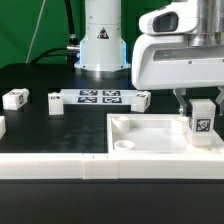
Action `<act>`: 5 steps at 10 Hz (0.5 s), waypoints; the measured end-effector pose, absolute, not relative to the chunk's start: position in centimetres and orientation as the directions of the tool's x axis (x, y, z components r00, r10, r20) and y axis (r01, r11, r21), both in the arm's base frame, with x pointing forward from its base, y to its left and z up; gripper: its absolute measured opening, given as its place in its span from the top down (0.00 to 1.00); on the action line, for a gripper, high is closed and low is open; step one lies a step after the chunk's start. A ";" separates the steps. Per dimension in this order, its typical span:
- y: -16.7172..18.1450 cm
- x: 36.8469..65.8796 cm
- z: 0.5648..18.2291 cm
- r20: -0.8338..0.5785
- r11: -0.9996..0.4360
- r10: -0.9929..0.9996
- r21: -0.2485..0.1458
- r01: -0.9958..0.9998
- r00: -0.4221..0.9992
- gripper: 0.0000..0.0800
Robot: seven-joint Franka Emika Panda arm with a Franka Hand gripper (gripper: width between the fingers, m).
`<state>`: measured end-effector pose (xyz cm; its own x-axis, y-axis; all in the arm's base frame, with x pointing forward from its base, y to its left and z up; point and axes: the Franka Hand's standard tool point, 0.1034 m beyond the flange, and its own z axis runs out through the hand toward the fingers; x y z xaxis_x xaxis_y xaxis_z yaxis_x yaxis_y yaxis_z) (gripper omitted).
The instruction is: Assemble one leg
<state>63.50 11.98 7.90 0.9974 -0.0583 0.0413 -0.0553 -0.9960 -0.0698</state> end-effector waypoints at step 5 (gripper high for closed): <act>11.7 63.7 7.7 0.021 -0.851 -0.519 -0.108 -0.514 0.854 0.63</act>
Offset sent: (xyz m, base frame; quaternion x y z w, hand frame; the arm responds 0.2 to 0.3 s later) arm -0.0007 0.0008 -0.0108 0.0328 0.0181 0.2883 0.9568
